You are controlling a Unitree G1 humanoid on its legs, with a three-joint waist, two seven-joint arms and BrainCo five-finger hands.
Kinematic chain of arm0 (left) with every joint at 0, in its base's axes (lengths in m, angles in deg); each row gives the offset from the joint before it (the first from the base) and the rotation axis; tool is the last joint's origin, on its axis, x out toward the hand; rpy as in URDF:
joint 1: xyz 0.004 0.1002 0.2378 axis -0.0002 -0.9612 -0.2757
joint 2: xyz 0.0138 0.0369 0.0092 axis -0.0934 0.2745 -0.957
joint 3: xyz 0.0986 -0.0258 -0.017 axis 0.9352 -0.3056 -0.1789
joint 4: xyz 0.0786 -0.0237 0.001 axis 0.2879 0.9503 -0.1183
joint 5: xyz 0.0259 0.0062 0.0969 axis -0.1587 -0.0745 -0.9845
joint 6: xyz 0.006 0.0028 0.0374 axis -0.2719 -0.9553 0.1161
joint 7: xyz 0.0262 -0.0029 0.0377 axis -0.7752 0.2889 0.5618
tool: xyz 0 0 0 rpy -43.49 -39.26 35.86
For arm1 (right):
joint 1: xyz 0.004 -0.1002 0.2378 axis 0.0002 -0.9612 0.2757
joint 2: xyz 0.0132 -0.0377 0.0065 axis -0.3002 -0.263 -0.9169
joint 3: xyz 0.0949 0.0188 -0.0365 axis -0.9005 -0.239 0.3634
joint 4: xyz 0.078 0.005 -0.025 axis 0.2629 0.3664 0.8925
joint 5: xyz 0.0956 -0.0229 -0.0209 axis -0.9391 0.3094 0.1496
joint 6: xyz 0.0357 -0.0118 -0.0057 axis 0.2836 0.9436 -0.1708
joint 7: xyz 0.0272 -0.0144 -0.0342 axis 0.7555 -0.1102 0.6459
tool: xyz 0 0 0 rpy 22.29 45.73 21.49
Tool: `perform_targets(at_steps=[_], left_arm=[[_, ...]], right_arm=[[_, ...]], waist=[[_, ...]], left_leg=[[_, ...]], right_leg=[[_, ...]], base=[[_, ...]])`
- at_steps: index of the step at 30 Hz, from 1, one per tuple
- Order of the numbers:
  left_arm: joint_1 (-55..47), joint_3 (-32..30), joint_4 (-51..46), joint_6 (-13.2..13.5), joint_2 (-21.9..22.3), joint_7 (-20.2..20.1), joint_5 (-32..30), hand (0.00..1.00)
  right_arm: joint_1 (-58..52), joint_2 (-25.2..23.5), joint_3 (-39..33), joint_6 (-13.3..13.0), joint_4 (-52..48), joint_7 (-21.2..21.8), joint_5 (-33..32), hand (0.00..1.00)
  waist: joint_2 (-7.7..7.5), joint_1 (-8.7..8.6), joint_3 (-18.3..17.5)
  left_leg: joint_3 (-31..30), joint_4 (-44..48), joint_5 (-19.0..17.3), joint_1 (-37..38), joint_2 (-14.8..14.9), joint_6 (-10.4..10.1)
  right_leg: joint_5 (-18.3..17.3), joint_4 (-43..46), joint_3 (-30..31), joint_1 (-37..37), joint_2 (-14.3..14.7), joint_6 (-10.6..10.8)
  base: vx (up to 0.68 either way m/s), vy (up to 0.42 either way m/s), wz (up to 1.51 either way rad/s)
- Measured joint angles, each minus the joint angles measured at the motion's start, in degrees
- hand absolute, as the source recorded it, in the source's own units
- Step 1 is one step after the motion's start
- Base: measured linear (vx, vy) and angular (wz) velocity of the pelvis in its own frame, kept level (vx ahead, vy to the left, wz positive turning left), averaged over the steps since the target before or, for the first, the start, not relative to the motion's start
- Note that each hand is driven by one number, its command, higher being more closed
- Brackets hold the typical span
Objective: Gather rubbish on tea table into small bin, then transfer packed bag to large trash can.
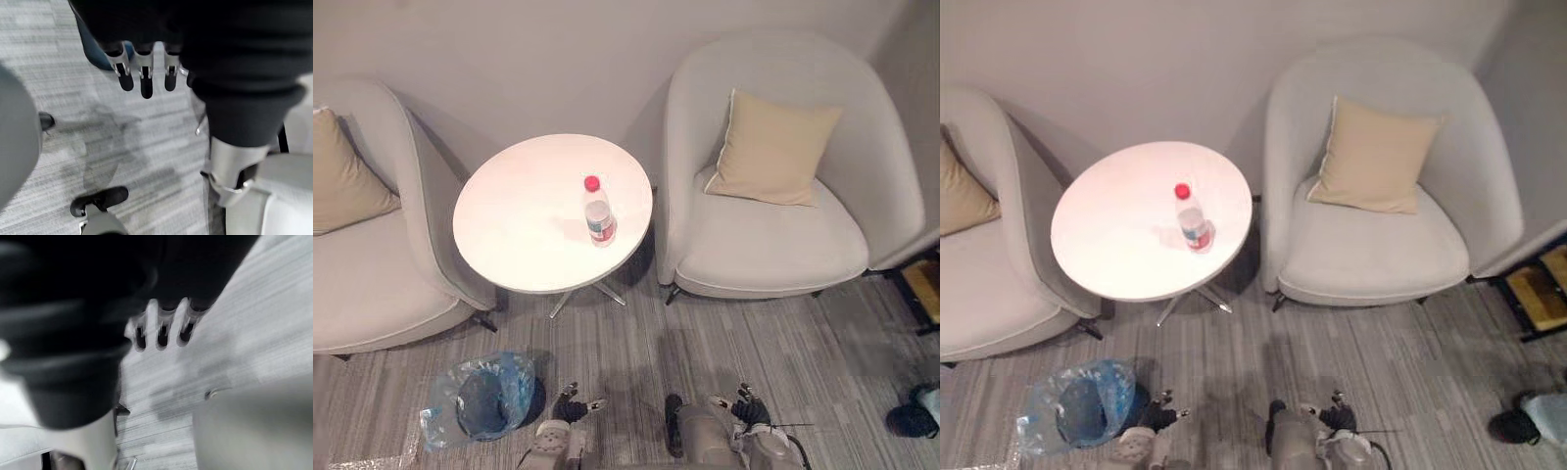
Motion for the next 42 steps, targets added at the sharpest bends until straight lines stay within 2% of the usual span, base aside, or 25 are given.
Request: perform_targets(at_steps=[2,3,4,5,6,8,9,10,11,13,16,18,20,23,26,30,37,42], left_arm=[[0.4,-0.1,-0.1,0.0,0.6,-0.1,-0.2,0.0],[0.6,-0.6,-0.6,0.0,0.8,-0.1,-0.2,0.0],[0.6,-0.9,-0.8,0.0,0.9,-0.1,-0.2,0.0],[0.5,-1.1,-0.8,0.0,1.0,0.0,-0.2,0.0],[0.4,-1.1,-0.8,0.0,1.0,0.0,-0.2,0.0],[0.5,-1.2,-1.1,0.0,0.9,0.0,-0.3,0.0],[0.5,-1.2,-1.5,0.0,0.8,0.0,-0.3,0.0],[0.3,-1.1,-1.5,0.0,0.8,0.0,-0.3,0.0],[0.1,-1.0,-1.5,-0.1,0.6,-0.1,-0.2,0.0],[0.4,-0.4,-1.4,0.0,-1.2,0.1,-1.3,0.0],[0.0,0.8,-0.4,-0.1,-3.1,0.1,-1.8,0.0],[-0.3,0.8,-0.4,-0.2,-3.6,0.1,-2.5,0.0],[-0.7,0.8,-0.4,-0.2,-3.6,0.1,-2.5,0.0],[-0.9,1.7,-0.5,0.0,-3.7,0.2,-3.0,0.0],[-0.8,2.9,-0.7,0.0,-4.1,0.3,-3.0,0.0],[-1.1,2.9,-0.5,0.0,-4.2,0.3,-3.0,0.0],[-1.3,2.9,-0.6,0.1,-4.1,0.3,-3.0,0.0],[-1.3,2.9,-1.0,0.1,-4.1,0.3,-3.0,0.0]], right_arm=[[-0.4,-0.1,-0.5,0.0,0.3,0.0,0.0,0.0],[-0.6,-0.1,-0.4,0.1,0.5,-0.1,0.1,0.0],[-0.7,-0.1,-0.5,0.1,0.9,-0.2,0.1,0.0],[-0.9,-0.1,-0.5,0.1,1.2,-0.3,0.1,0.0],[-1.0,-0.1,-0.5,0.1,1.2,-0.3,0.1,0.0],[-1.0,-0.2,-0.4,0.3,1.3,-0.3,0.1,0.0],[-0.8,-0.2,-0.2,0.4,1.3,-0.3,0.3,0.0],[-0.8,0.2,0.3,0.5,1.2,-0.3,0.6,0.0],[-0.7,1.0,0.8,0.6,1.3,-0.3,0.7,0.0],[-0.5,0.4,3.8,0.9,0.9,-0.8,2.1,0.0],[-0.5,-0.3,5.6,1.0,-0.7,-1.2,2.9,0.0],[-0.5,-0.5,7.2,1.0,-4.6,-1.5,4.1,0.0],[-0.5,-0.3,8.8,0.9,-10.8,-1.9,5.2,0.0],[0.5,0.2,9.6,-0.7,-19.6,-2.6,7.9,0.0],[2.5,1.6,10.9,-1.7,-23.3,-3.8,11.2,0.0],[3.4,1.9,11.3,-1.8,-24.0,-4.9,14.0,0.0],[5.8,1.9,12.9,-1.8,-24.4,-6.7,14.0,0.0],[8.4,1.9,12.9,-1.8,-24.4,-6.9,13.9,0.0]], waist=[[0.08,0.1,0.2],[-0.15,0.62,0.4],[-0.17,0.85,0.4],[-0.07,1.12,0.2],[0.09,1.09,0.2],[0.03,1.36,0.2],[0.11,1.6,0.2],[0.91,1.61,-0.1],[1.56,1.66,-0.1],[-0.71,1.63,-1.2],[-1.83,1.88,-1.8],[-1.86,2.01,-1.9],[-1.74,2.02,-2.0],[-1.54,2.07,-2.6],[-1.68,2.1,-2.7],[-2.22,2.28,-3.5],[-2.46,2.91,-4.1],[-2.49,3.56,-4.2]], left_leg=[[0.4,8.6,1.0,-3.4,1.1,-2.0],[1.9,15.2,2.5,-6.1,2.4,-4.5],[3.1,17.3,3.1,-7.0,3.2,-4.2],[6.6,19.2,2.3,-8.0,4.7,-2.9],[9.0,18.2,0.4,-8.8,4.6,-1.5],[10.6,12.9,-1.2,-10.8,2.7,-0.8],[10.2,6.7,-0.3,-11.8,0.9,-0.8],[9.2,-0.1,4.2,-11.8,-0.1,-1.2],[8.4,-1.3,7.1,-11.9,-0.4,-0.8],[8.1,-2.2,7.2,-10.6,-2.5,-0.2],[8.0,-3.1,7.0,-10.5,-3.6,0.3],[8.1,-4.7,7.3,-9.2,-4.3,0.7],[8.2,-6.3,7.4,-7.4,-4.4,0.9],[8.3,-8.9,8.2,-6.6,-4.3,1.0],[8.2,-10.7,9.0,-6.6,-4.2,0.8],[8.0,-12.4,9.1,-5.6,-4.2,0.8],[6.4,-12.5,9.2,-5.7,-4.2,0.9],[4.9,-11.8,9.2,-5.5,-4.3,0.9]], right_leg=[[-0.8,-2.7,-2.4,4.1,-0.3,-0.5],[-0.9,-5.2,-4.2,7.1,-0.9,-0.8],[-1.0,-6.0,-4.9,8.2,-1.0,-0.9],[-1.1,-7.8,-6.2,10.3,-1.2,-1.1],[-1.1,-9.2,-6.8,11.8,-1.6,-1.1],[-0.7,-10.7,-7.7,13.0,-3.1,-0.4],[-0.4,-11.0,-7.8,13.2,-3.9,0.4],[-0.2,-11.4,-7.7,13.7,-3.6,1.2],[-0.3,-11.5,-7.1,13.9,-2.9,1.8],[-0.8,-13.1,-3.3,14.9,-4.0,3.4],[-0.8,-14.2,-2.8,15.0,-4.7,3.5],[-0.8,-14.6,-2.7,15.8,-4.9,3.7],[-1.1,-14.8,-2.4,16.8,-4.9,4.0],[-1.1,-15.4,-2.1,16.6,-4.5,4.1],[-1.1,-15.6,-2.0,15.8,-4.1,4.0],[-0.8,-17.2,-1.9,16.9,-4.0,3.8],[2.6,-21.6,-1.8,19.5,-3.6,3.5],[3.4,-22.3,-1.8,21.1,-3.8,3.6]], base=[[0.22,-0.178,0.78],[0.14,-0.118,0.62],[0.09,-0.065,0.59],[0.1,-0.032,0.54],[0.1,-0.01,0.53],[0.1,0.049,0.33],[0.1,0.125,0.13],[0.1,0.129,-0.02],[0.13,0.141,-0.1],[0.14,0.142,0.04],[0.09,0.09,0.08],[0.06,0.04,0.01],[0.06,0.003,-0.04],[0.05,-0.028,-0.04],[0.06,-0.026,0.01],[0.09,0.004,0.02],[0.07,0.034,0.1],[0.04,0.024,0.15]])
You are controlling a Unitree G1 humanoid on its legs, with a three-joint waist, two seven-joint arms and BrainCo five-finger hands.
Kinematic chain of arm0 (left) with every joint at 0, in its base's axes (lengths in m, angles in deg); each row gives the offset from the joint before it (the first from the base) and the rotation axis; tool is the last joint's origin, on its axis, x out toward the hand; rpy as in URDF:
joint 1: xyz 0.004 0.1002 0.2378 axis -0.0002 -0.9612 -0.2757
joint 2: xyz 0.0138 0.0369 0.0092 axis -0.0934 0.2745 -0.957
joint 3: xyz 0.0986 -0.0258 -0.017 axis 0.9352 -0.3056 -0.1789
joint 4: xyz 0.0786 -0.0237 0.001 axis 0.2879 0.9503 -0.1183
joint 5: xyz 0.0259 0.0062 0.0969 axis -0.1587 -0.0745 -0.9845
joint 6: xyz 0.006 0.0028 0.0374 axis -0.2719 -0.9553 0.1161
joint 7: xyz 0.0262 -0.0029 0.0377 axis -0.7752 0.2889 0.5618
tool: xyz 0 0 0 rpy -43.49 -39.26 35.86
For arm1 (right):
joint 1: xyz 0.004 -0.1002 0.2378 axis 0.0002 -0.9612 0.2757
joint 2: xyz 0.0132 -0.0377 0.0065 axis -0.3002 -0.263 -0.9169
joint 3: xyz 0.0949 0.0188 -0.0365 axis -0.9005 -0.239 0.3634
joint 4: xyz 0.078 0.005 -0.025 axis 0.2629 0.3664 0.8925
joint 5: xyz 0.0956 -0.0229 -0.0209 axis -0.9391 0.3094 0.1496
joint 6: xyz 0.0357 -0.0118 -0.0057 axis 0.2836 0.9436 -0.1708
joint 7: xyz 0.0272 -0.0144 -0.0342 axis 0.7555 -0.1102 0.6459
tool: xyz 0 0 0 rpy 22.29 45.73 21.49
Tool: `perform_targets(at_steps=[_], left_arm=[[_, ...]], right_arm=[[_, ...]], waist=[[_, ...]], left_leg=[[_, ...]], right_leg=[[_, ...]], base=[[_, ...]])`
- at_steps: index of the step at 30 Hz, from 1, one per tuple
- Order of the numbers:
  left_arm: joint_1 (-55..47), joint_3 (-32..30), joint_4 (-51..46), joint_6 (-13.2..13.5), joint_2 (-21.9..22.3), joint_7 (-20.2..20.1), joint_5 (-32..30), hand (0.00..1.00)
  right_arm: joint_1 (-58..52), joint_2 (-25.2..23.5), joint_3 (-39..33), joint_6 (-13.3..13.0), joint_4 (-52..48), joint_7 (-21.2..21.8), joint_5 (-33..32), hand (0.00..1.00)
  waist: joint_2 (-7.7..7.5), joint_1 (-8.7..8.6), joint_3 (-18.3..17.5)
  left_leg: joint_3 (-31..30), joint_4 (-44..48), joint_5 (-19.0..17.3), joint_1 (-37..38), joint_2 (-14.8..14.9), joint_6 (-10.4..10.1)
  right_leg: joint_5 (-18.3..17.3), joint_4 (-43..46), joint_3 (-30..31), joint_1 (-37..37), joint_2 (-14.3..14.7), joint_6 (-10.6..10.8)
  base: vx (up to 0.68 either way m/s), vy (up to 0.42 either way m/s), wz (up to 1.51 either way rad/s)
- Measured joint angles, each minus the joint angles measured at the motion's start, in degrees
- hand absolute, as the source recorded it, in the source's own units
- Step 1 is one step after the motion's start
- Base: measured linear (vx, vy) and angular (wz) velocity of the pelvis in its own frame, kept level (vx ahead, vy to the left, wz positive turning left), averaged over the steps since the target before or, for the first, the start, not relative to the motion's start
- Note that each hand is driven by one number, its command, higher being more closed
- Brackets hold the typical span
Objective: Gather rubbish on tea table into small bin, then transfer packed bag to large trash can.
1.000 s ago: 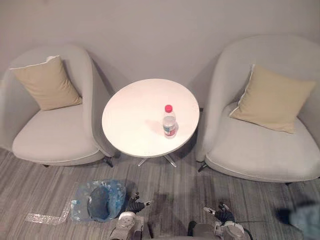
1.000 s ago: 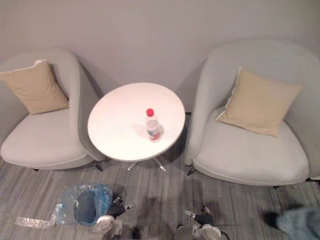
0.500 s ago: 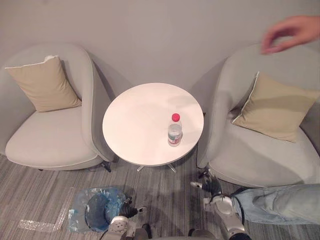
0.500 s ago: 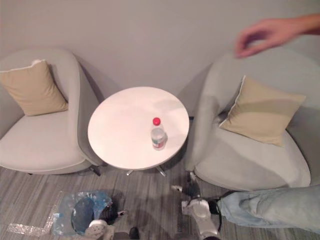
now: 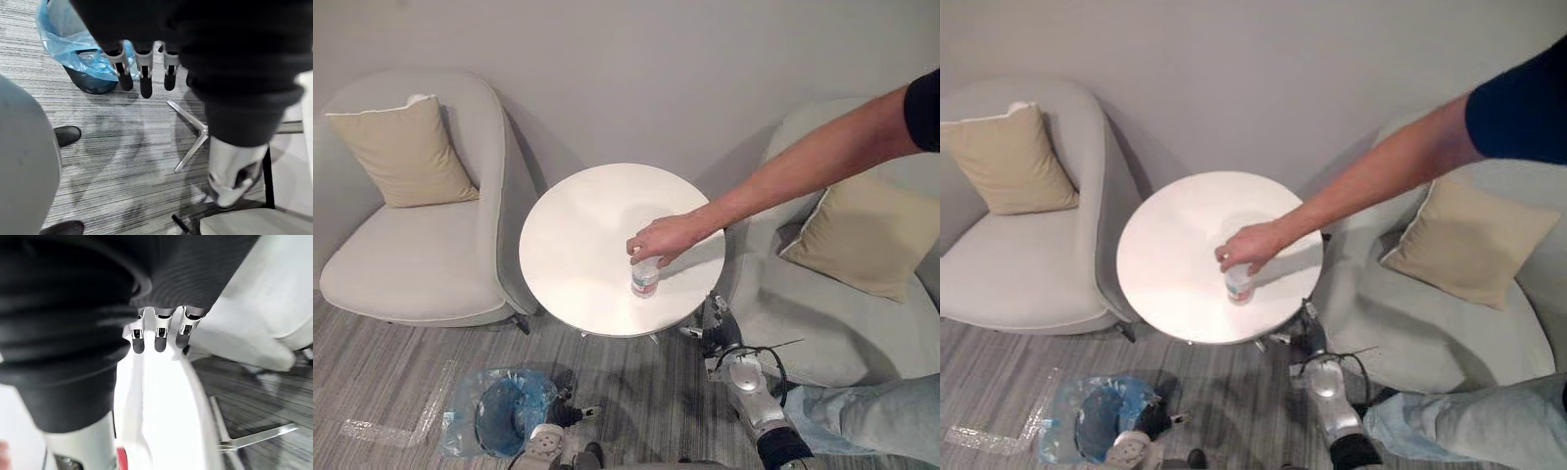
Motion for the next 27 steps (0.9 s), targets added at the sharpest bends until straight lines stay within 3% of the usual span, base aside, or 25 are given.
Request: perform_targets(at_steps=[13,20,21,22,23,24,27], left_arm=[[-0.8,0.1,-0.8,0.0,0.1,0.0,-0.6,0.0],[-1.4,0.6,-1.4,0.0,0.0,-0.1,-0.6,0.0],[-1.3,0.7,-1.6,-0.1,0.5,-0.1,-0.8,0.0],[-1.4,0.6,-1.6,-0.1,0.5,-0.1,-0.9,0.0],[-1.7,0.6,-1.6,0.0,-0.3,-0.1,-1.1,0.0],[-1.4,0.7,-1.4,-0.1,-1.1,0.0,-1.2,0.0],[-1.4,0.7,-1.0,0.1,0.5,0.0,-1.6,0.0]], right_arm=[[1.2,-0.1,0.2,0.0,0.0,-0.2,0.2,0.0],[0.9,0.5,0.5,0.0,-1.8,-0.1,4.8,0.0],[1.0,1.3,1.6,0.0,-1.9,-0.1,5.6,0.0],[1.0,1.5,2.2,0.0,-1.9,0.0,6.2,0.0],[1.0,1.7,4.2,0.0,-2.2,0.0,7.3,0.0],[1.1,1.8,5.2,-0.1,-2.8,0.1,8.4,0.0],[1.2,3.7,6.5,0.2,-2.8,0.0,9.2,0.0]], waist=[[0.1,0.71,-1.5],[0.48,0.66,-1.8],[1.41,0.47,-1.6],[1.91,0.5,-1.4],[0.67,0.63,-1.7],[-1.17,0.75,-1.9],[1.65,0.62,-1.9]], left_leg=[[-0.1,0.9,0.0,0.3,0.2,0.0],[-0.4,2.8,0.0,1.1,1.6,-0.1],[-0.8,3.8,0.0,0.8,3.2,-0.1],[-1.0,4.0,0.0,0.7,3.4,-0.1],[-1.3,4.4,0.0,0.5,3.1,-0.1],[-1.7,5.3,-0.9,0.1,1.5,-0.8],[-1.6,6.1,-1.7,0.5,2.5,-0.6]], right_leg=[[0.0,0.4,0.3,0.9,0.0,0.0],[-0.1,7.0,0.3,-0.3,0.9,0.1],[-2.1,12.8,0.6,-4.4,2.1,0.3],[-3.6,11.6,0.6,-4.6,2.3,0.6],[-1.8,-0.5,0.7,-3.1,2.9,-0.3],[1.7,-3.5,-0.1,-2.6,1.8,-1.1],[1.8,-3.1,-0.1,-2.3,2.8,-1.0]], base=[[0.03,-0.014,0.03],[0.07,-0.03,0.05],[0.04,-0.048,0.04],[0.07,-0.09,0.05],[0.07,-0.082,0.11],[0.1,-0.129,0.13],[0.14,-0.079,0.03]])
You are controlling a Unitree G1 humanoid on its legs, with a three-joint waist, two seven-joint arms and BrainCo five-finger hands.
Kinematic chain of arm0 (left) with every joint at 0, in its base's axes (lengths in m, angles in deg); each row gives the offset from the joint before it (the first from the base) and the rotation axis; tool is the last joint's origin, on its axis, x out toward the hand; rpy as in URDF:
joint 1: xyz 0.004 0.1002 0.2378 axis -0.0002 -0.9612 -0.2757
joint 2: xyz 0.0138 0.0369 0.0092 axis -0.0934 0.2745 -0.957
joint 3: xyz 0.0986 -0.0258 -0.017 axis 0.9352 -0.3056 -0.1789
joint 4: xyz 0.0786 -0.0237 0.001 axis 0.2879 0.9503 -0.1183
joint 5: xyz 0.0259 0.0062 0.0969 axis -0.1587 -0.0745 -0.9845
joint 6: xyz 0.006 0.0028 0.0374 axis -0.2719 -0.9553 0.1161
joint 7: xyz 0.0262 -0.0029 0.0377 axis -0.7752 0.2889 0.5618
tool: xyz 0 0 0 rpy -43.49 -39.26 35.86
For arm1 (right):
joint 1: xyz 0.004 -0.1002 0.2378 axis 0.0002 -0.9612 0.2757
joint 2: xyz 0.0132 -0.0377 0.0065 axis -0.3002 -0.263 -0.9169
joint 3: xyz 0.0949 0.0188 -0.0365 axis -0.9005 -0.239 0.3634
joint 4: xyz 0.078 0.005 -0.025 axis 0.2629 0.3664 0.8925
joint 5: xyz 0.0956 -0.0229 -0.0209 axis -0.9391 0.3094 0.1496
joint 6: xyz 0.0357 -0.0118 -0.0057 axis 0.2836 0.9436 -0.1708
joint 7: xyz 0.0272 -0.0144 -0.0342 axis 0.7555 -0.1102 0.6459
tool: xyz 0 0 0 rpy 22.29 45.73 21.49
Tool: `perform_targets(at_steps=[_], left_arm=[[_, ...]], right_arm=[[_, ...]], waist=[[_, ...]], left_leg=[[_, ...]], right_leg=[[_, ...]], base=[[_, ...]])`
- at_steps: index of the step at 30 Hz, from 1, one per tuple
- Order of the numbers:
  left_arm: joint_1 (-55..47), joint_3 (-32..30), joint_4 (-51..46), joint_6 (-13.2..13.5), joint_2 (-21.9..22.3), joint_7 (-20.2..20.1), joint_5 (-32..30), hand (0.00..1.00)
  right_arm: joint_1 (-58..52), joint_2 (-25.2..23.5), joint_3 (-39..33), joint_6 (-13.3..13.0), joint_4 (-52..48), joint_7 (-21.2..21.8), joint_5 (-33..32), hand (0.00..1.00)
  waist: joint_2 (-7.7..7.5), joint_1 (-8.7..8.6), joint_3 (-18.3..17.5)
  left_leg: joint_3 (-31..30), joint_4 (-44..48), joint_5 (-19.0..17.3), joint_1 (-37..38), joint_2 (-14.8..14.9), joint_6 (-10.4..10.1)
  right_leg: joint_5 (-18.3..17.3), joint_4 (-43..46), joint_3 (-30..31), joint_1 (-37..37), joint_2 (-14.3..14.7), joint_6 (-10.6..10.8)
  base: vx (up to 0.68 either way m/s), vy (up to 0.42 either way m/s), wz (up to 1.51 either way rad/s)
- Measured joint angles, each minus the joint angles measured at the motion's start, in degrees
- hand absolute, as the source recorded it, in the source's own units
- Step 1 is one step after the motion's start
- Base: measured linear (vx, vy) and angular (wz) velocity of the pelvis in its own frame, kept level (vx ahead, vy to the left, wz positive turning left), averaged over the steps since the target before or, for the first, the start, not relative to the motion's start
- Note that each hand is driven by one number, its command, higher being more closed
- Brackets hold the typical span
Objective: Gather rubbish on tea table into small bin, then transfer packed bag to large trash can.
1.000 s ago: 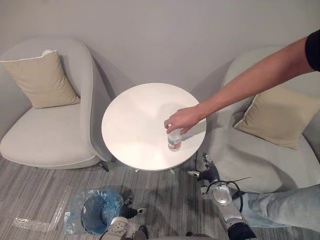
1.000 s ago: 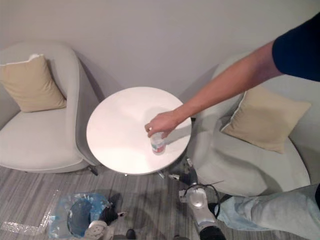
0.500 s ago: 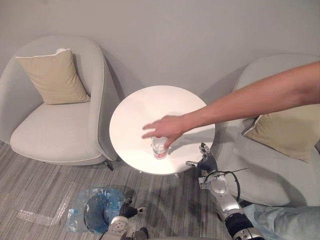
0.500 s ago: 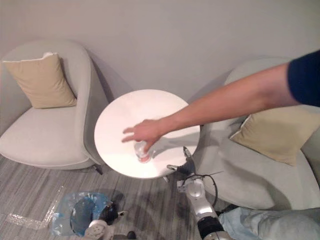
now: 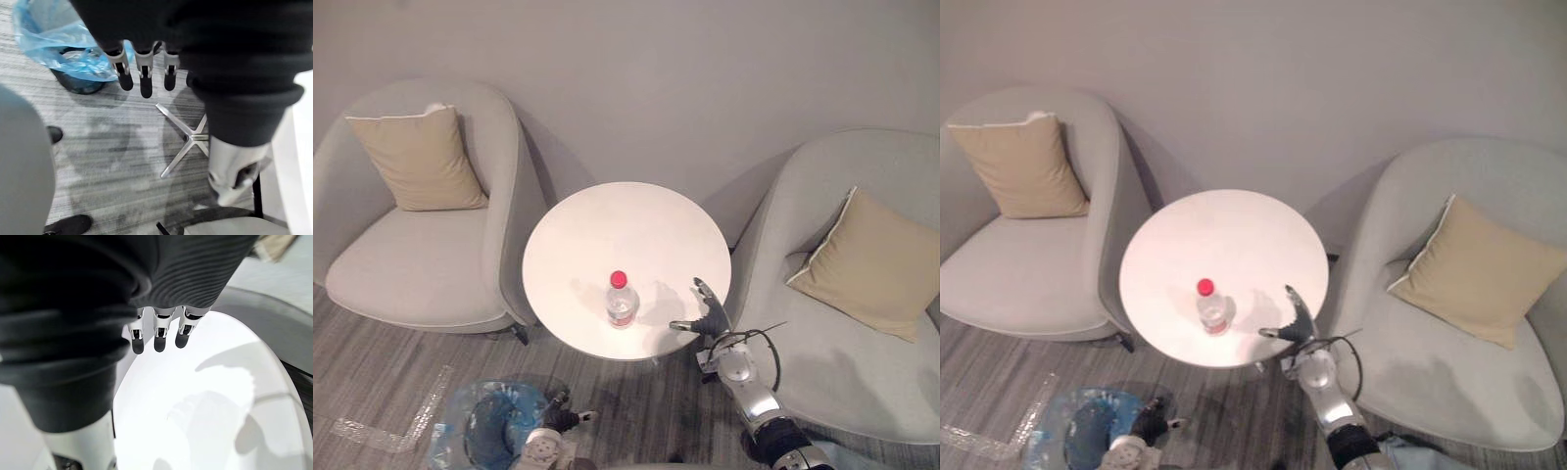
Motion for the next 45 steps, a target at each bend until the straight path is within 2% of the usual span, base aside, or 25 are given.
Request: perform_targets(at_steps=[2,3,4,5,6,7,9,12,16,22,25,26,29,30,34,45], left_arm=[[0.0,0.0,0.1,0.0,0.2,0.0,0.0,0.0],[0.0,-0.1,0.0,0.1,-0.1,0.0,0.0,0.0],[-0.1,0.1,-0.1,0.3,-0.3,0.0,0.0,0.0],[-0.1,0.7,-0.2,0.4,-0.2,0.0,0.0,0.0],[-0.4,1.7,-0.6,0.7,-0.2,-0.1,0.0,0.0],[-0.5,1.7,-0.8,0.9,-0.5,0.0,0.0,0.0],[-0.4,1.7,-1.3,1.1,-1.4,0.0,0.0,0.0],[-0.5,1.6,-1.2,1.0,-1.6,0.3,0.1,0.0],[-0.5,1.6,-1.2,1.0,-1.6,0.2,0.1,0.0],[-0.4,1.7,-1.2,1.0,-1.6,0.3,0.1,0.0],[-0.3,1.7,-1.4,1.2,-1.7,0.3,0.2,0.0],[0.3,1.7,-1.4,1.3,-1.8,0.3,0.3,0.0],[1.2,1.8,-1.4,1.3,-1.9,0.4,1.1,0.0],[1.6,1.8,-1.4,1.3,-1.8,0.4,1.2,0.0],[2.5,2.2,-2.4,1.4,-2.1,1.0,1.3,0.0],[3.6,2.2,-2.5,1.4,-2.2,1.3,1.3,0.0]], right_arm=[[0.2,0.6,0.5,0.0,0.0,0.0,0.4,0.0],[0.2,0.1,1.1,0.0,0.0,0.0,1.1,0.0],[0.3,0.2,1.5,0.0,0.0,0.0,1.7,0.0],[0.5,0.6,1.7,0.0,0.0,0.0,1.8,0.0],[0.9,0.8,2.1,0.0,0.3,0.0,2.2,0.0],[1.4,0.5,2.4,0.0,0.4,0.1,2.2,0.0],[2.4,-0.5,3.3,-0.1,1.2,0.1,2.7,0.0],[3.2,-1.4,4.7,-0.1,1.8,0.4,3.5,0.0],[3.8,-1.9,6.4,-0.1,2.1,0.5,4.3,0.0],[4.9,-2.1,9.1,-0.1,4.5,0.9,4.4,0.0],[6.3,-2.2,9.1,-0.1,5.5,0.0,4.4,0.0],[7.9,-2.2,9.1,0.0,6.9,-0.2,4.2,0.0],[11.1,-2.4,9.2,0.4,8.4,-0.8,3.8,0.0],[12.2,-2.4,9.2,0.4,8.4,-1.3,3.7,1.0],[15.6,-3.7,9.2,0.4,9.3,-2.4,2.5,1.0],[16.8,-4.1,9.0,0.5,8.8,-2.3,-1.9,1.0]], waist=[[0.61,0.08,-0.2],[-0.6,0.31,0.6],[-0.87,0.28,0.5],[-0.44,0.28,0.5],[0.85,0.32,0.0],[-0.11,0.34,0.3],[-1.0,0.56,0.8],[-1.11,0.75,0.8],[-1.08,0.91,0.8],[-1.18,0.96,1.1],[-0.96,1.02,2.2],[-0.91,1.04,3.5],[-0.66,1.53,4.7],[-0.52,1.72,5.5],[-0.83,2.94,7.5],[-0.88,3.13,8.6]], left_leg=[[0.0,1.0,0.0,-0.1,0.0,0.0],[-0.6,5.1,-0.8,-2.7,-0.9,0.1],[-1.8,0.8,-2.1,-2.2,-2.3,0.0],[-2.5,-2.8,-0.3,-1.8,-2.7,0.9],[-2.6,-5.2,2.8,-1.4,-2.5,1.0],[-3.1,-5.6,2.9,-1.3,-3.2,1.0],[-3.5,-5.6,2.9,-1.8,-3.7,1.0],[-4.8,-5.6,2.9,-1.7,-4.4,1.0],[-5.7,-5.5,2.9,-1.7,-4.5,1.0],[-6.8,-5.6,2.9,-1.9,-4.4,1.0],[-7.8,-5.6,2.9,-2.9,-4.4,1.1],[-7.9,-5.6,2.9,-3.0,-4.4,1.0],[-8.6,-5.6,4.3,-5.8,-4.6,1.0],[-9.0,-5.6,4.8,-6.3,-4.7,0.9],[-10.0,-5.5,6.0,-7.6,-5.5,0.8],[-12.2,-5.6,7.5,-10.2,-6.6,0.9]], right_leg=[[0.0,0.4,0.1,0.2,0.0,0.0],[0.0,1.2,0.1,0.6,-1.5,0.0],[0.0,1.4,-0.1,0.9,-2.0,0.0],[-0.1,1.6,-0.3,0.9,-1.9,0.1],[-1.2,2.4,-0.6,0.9,-1.2,1.3],[-2.8,3.5,-1.0,0.7,-2.0,1.7],[-3.0,4.8,-1.6,-0.2,-2.6,1.7],[-3.0,5.4,-2.0,0.1,-3.3,1.7],[-3.2,6.3,-2.8,0.0,-3.4,1.6],[-5.2,9.3,-3.8,-0.8,-3.5,1.3],[-5.9,10.8,-4.9,-2.1,-3.4,1.1],[-6.4,11.7,-5.1,-2.5,-3.5,1.1],[-6.9,14.3,-6.2,-5.9,-4.2,1.1],[-6.9,14.8,-6.3,-6.4,-4.3,1.1],[-8.3,16.2,-8.0,-7.5,-5.3,0.8],[-8.2,16.7,-9.9,-9.2,-6.5,1.2]], base=[[0.1,-0.015,0.01],[0.1,0.032,0.13],[0.06,0.042,0.16],[0.05,0.044,0.13],[0.07,0.039,0.23],[0.07,0.045,0.25],[0.03,0.045,0.23],[0.0,0.045,0.17],[-0.01,0.009,0.12],[-0.05,-0.03,0.11],[-0.09,-0.024,0.14],[-0.14,-0.036,0.14],[-0.14,-0.028,0.18],[-0.17,-0.02,0.26],[-0.13,-0.022,0.16],[-0.04,-0.001,0.13]])
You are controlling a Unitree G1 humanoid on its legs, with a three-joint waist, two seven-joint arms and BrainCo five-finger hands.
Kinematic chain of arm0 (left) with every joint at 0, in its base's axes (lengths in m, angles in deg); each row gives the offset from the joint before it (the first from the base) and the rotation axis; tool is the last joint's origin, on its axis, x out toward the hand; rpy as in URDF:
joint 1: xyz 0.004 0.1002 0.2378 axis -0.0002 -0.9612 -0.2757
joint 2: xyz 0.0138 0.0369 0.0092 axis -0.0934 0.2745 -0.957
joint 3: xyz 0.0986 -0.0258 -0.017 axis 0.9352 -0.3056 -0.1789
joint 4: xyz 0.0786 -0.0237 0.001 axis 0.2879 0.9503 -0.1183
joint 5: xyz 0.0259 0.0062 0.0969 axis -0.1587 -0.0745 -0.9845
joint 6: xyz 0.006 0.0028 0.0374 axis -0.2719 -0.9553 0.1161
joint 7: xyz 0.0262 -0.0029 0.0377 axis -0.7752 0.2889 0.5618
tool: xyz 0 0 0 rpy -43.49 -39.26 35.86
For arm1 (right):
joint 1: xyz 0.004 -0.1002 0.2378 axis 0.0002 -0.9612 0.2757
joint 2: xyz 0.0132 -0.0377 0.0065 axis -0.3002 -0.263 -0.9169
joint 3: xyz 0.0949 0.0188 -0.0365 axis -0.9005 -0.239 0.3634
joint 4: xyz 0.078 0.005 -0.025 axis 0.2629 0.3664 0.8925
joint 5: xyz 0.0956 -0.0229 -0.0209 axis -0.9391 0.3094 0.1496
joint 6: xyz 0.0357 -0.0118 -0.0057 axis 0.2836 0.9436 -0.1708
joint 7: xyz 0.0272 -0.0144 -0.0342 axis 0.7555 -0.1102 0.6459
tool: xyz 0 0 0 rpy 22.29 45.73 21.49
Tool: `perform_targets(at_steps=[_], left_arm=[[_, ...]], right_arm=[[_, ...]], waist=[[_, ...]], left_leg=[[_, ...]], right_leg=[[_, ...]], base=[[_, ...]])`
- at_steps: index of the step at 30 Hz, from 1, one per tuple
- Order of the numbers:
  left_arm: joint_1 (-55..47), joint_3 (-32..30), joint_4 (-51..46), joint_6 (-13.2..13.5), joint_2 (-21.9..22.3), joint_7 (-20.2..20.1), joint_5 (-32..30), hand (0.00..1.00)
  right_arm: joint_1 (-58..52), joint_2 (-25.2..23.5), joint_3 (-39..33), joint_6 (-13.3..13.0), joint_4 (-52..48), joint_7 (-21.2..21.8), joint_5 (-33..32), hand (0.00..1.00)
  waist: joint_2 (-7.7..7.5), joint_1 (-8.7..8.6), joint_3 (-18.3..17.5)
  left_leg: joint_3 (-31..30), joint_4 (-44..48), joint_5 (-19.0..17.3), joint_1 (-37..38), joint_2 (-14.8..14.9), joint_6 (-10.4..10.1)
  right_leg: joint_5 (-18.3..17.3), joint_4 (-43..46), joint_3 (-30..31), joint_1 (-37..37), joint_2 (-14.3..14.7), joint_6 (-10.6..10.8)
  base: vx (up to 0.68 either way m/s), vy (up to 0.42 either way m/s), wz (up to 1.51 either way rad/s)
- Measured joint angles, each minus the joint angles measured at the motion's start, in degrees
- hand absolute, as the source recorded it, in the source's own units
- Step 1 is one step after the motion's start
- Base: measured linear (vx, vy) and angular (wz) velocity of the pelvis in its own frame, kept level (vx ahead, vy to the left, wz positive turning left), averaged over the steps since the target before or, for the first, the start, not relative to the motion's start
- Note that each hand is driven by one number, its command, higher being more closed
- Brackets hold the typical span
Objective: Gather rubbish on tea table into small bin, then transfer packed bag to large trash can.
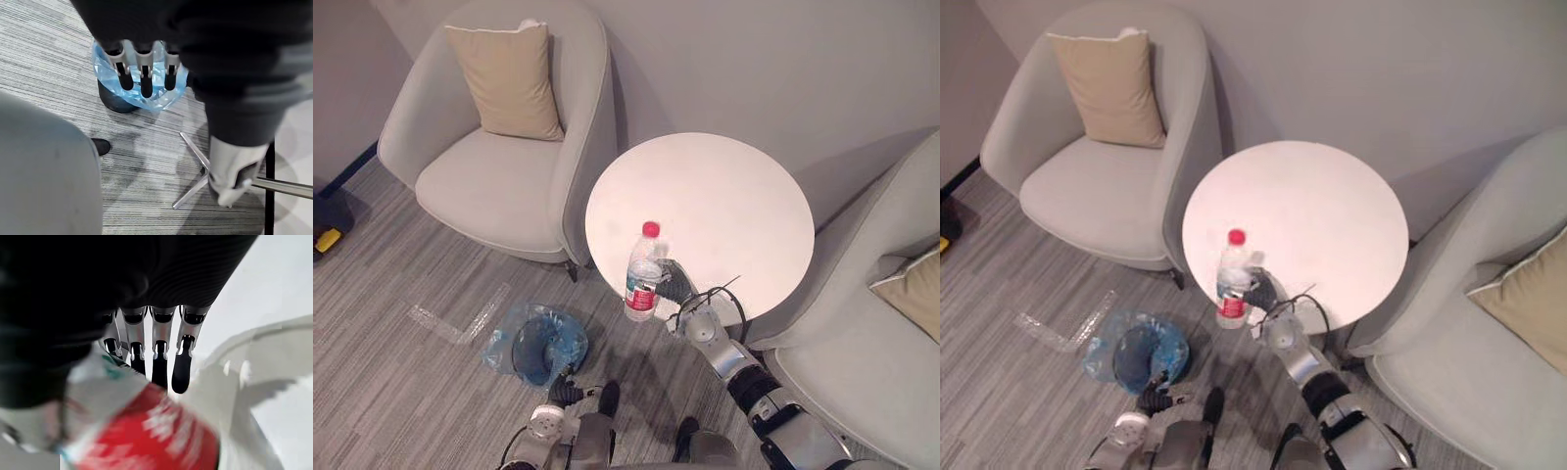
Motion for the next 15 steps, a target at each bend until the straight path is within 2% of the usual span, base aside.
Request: perform_targets(at_steps=[7,12,15], left_arm=[[0.0,0.0,0.1,-0.2,0.0,0.0,-0.2,0.0],[-0.1,0.0,1.2,-0.5,0.0,0.0,-0.8,0.0],[-0.1,0.0,1.8,-0.5,0.0,-0.1,-1.3,0.0]], right_arm=[[-6.3,0.4,-2.4,-0.7,-12.5,0.2,-2.2,1.0],[-13.4,0.4,-2.4,-1.5,-19.8,1.2,-3.2,1.0],[-17.5,0.4,-2.9,-1.5,-23.3,2.0,-3.4,1.0]], waist=[[-0.13,-0.68,0.1],[-0.13,-2.64,0.1],[-0.21,-2.91,0.1]], left_leg=[[1.4,-0.3,0.0,1.4,0.1,0.0],[4.7,-1.3,-0.1,3.3,1.1,0.1],[7.4,-1.9,-0.4,5.0,1.5,0.5]], right_leg=[[0.6,-1.9,1.4,1.4,0.2,0.3],[3.1,-5.1,4.7,2.4,1.4,0.5],[4.1,-5.8,7.8,2.5,2.0,0.7]], base=[[0.03,-0.001,-0.11],[-0.01,0.016,-0.38],[-0.05,0.039,-0.51]])
